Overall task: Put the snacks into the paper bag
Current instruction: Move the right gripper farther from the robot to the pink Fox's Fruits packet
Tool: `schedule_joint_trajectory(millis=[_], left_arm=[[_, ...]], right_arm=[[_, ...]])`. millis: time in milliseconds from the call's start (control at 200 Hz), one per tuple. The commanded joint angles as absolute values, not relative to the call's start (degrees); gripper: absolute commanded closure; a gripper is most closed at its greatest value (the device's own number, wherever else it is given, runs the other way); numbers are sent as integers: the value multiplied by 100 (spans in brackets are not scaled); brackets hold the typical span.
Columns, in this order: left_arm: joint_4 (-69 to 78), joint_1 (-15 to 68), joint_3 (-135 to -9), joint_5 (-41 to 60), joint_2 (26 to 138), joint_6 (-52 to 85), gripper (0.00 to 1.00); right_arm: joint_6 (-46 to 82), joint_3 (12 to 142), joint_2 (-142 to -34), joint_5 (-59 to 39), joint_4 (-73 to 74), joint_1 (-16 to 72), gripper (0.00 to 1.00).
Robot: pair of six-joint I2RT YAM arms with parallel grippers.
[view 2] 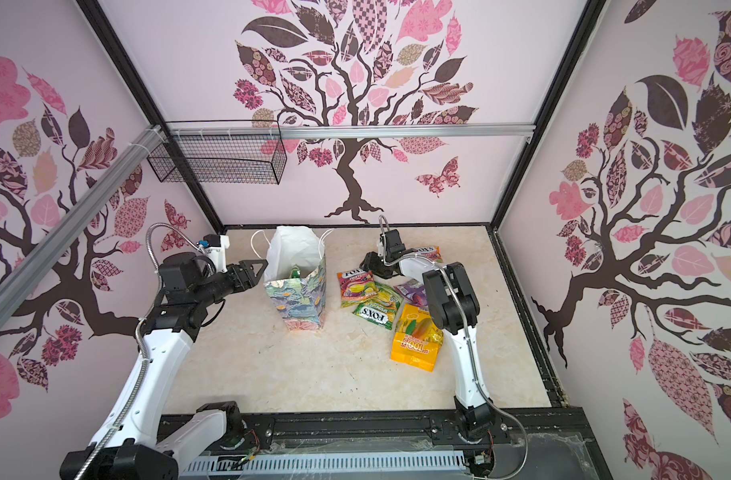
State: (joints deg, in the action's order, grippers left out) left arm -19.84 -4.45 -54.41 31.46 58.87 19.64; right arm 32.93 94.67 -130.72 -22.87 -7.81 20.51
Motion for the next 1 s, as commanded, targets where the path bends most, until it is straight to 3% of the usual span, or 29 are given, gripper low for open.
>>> schedule_joint_trajectory(millis=[0,190,480,995], left_arm=[[-1970,-455,-5370,3042,5837,1840,34],[-1962,-449,-5314,3011,5757,1836,34],[-1918,-450,-5282,2998,5759,1813,34],[-1777,-426,-5081,2790,5581,1637,30]], right_arm=[[3401,9750,-13418,-2376,-683,2085,46],[3414,9618,-13371,-2384,-546,2087,62],[3596,9460,-13003,-2476,-196,2096,100],[3878,8274,-10966,-2979,545,2129,100]])
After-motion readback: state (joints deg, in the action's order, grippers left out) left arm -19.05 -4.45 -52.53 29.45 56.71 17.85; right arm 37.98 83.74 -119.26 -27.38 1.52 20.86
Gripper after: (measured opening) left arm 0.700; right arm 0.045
